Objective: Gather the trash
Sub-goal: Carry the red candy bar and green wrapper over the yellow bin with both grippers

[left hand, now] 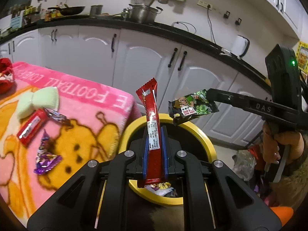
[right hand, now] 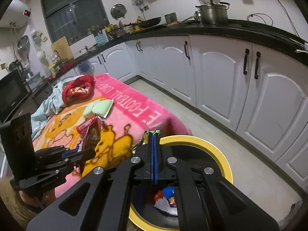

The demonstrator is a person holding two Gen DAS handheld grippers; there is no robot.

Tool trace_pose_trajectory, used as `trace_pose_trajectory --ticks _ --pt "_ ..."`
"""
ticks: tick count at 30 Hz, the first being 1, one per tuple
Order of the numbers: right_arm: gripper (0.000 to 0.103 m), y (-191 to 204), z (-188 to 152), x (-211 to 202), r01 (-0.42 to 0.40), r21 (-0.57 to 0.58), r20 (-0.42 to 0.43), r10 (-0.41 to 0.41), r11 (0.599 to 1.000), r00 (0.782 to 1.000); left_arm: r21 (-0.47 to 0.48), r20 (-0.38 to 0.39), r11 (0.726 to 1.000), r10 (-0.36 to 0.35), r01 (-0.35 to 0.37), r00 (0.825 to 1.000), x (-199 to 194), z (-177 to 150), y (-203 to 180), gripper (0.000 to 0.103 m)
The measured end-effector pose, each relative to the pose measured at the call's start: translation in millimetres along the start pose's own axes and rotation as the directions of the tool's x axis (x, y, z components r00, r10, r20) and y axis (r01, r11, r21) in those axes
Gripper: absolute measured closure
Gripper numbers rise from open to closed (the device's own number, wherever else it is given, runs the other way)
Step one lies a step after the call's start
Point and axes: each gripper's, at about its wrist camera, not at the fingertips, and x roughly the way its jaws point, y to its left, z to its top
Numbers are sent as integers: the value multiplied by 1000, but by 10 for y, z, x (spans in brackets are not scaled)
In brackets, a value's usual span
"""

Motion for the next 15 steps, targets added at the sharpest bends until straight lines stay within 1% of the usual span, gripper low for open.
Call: trace_pose_trajectory --ticks 8,15 --pt "102 -147 -138 -16 11 19 -21 -11 1000 1000 31 -36 999 -23 24 999 164 -95 -156 96" --pt "102 -226 -249 -17 17 36 -37 -16 999 999 33 -64 999 -39 41 997 250 -169 -203 96"
